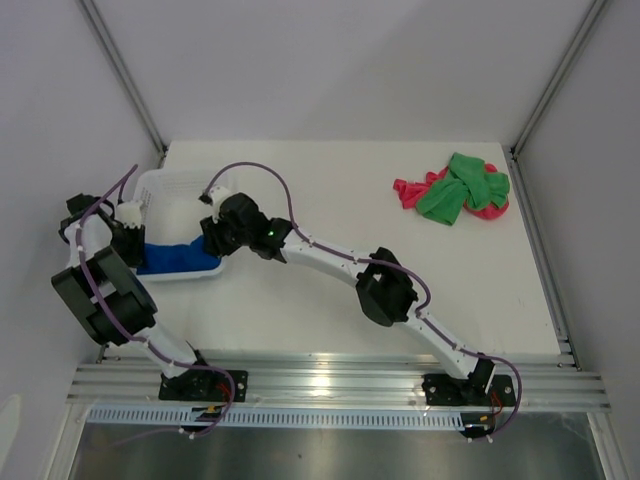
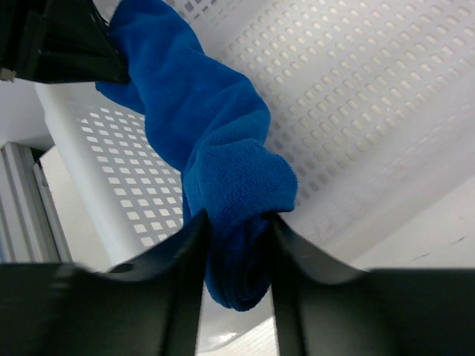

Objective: Roll the towels
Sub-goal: Place the rolled towel into the container

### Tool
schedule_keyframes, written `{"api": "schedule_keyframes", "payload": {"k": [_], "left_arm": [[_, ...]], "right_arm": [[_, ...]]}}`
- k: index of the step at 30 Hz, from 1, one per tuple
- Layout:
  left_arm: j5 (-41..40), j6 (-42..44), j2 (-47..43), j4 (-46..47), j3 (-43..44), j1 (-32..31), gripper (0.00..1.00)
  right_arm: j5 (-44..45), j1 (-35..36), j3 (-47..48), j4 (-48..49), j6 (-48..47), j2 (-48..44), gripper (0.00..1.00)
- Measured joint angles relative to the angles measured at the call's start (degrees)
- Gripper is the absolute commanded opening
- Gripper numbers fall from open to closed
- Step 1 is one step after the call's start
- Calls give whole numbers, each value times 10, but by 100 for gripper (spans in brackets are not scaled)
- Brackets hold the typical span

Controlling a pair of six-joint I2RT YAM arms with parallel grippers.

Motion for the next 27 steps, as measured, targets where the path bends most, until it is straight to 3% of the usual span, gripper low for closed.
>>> {"api": "schedule_keyframes", "payload": {"k": [4, 10, 17, 23, 27], "left_arm": [[-5, -7, 0, 10, 0, -3, 32], [-7, -22, -22, 31, 0, -3, 45], [-20, -31, -64, 47, 17, -2, 45], [5, -26, -101, 37, 19, -21, 29], [27, -21, -102, 34, -3, -69, 27]], "right_arm": [[2, 2, -1, 12, 0, -1, 52], [21, 2, -57, 28, -3, -42, 54], [74, 2, -106, 10, -24, -94, 55], [101, 0, -139, 16, -37, -130, 38], [106, -5, -222, 49, -28, -181, 26]]}}
